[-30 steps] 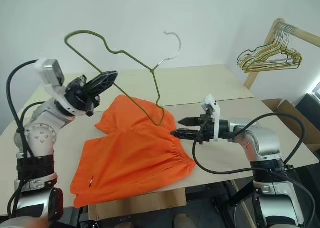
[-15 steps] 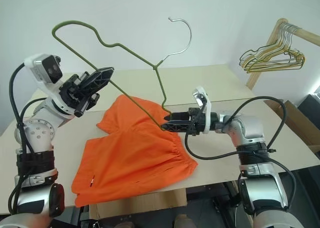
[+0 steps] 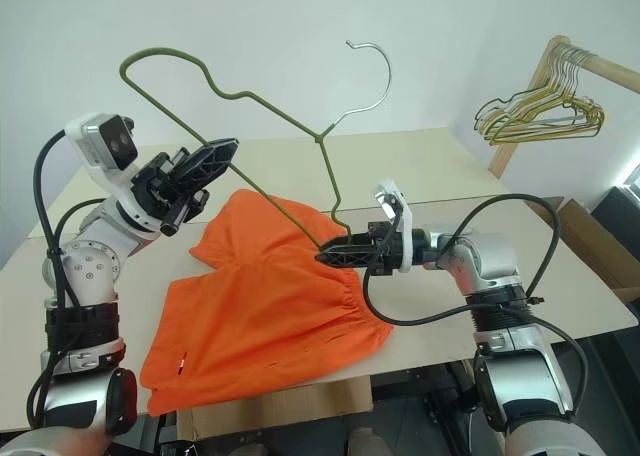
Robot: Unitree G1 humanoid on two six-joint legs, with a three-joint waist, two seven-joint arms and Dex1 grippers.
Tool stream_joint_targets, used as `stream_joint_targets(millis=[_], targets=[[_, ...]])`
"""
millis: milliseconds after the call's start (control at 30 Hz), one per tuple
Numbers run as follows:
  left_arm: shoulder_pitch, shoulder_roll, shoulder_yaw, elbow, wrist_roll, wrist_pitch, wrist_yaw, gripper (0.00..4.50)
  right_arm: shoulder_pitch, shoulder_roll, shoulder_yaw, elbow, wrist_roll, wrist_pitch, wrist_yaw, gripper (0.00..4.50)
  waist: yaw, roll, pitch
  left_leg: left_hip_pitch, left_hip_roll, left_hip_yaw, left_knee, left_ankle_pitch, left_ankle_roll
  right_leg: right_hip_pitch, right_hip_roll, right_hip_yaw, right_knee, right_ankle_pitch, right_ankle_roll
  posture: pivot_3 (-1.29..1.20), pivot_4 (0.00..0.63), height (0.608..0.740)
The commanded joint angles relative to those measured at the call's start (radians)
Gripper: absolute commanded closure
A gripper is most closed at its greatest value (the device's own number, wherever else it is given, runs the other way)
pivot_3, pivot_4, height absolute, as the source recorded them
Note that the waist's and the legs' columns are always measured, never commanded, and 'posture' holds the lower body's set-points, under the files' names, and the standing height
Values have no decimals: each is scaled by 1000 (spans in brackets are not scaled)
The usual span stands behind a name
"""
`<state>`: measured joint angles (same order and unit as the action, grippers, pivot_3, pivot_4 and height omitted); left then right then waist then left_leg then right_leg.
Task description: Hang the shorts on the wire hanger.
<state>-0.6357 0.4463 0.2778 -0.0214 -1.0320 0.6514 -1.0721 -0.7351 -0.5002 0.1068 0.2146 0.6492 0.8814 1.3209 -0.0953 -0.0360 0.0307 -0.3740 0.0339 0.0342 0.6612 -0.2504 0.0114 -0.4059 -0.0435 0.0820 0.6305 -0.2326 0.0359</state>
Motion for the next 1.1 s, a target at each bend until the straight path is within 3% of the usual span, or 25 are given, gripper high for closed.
stream_joint_targets(millis=[33,133,267,500,667,767,933,1100], targets=[[-17,17,7,10,5,-4,-6,4500,-23,1,-17,-18,3,-22,4,3442,0,0,0,0,0,0,0,0,0,0,0,0,0,0,0,-24,0,740],[-19,27,9,28,2,14,-13,4500,-20,-2,-24,-13,2,-24,4,4434,-2,0,0,0,0,0,0,0,0,0,0,0,0,0,0,-30,0,740],[-16,32,14,51,4,16,-11,4500,-6,-13,-36,-21,6,-24,6,4471,-1,0,0,0,0,-1,0,0,0,0,0,-1,0,0,0,-38,0,740],[38,68,-76,63,114,-17,-80,2544,29,-25,-92,-80,54,22,-34,4500,-2,0,0,0,0,-1,0,0,0,0,0,-1,0,0,0,-62,0,740],[109,166,-265,146,434,-182,-108,909,121,-116,-203,-154,139,168,-100,4500,0,1,0,0,0,-1,0,0,0,0,0,-2,-1,0,0,-92,0,740],[129,209,-311,156,514,-256,-160,22,207,-189,-263,-195,183,271,-148,4500,-2,1,0,-1,0,-1,0,0,0,0,0,-2,-1,-1,-1,-103,0,740],[133,275,-404,123,664,-379,-229,22,386,-326,-316,-286,218,435,-221,4500,-1,2,1,-4,0,0,0,0,0,-2,0,-2,-1,-1,-1,-123,0,740],[147,321,-442,102,721,-475,-307,22,555,-454,-314,-315,252,495,-168,4500,-10,2,1,-4,0,1,0,0,0,-2,0,-1,-1,-3,2,-146,0,740]])
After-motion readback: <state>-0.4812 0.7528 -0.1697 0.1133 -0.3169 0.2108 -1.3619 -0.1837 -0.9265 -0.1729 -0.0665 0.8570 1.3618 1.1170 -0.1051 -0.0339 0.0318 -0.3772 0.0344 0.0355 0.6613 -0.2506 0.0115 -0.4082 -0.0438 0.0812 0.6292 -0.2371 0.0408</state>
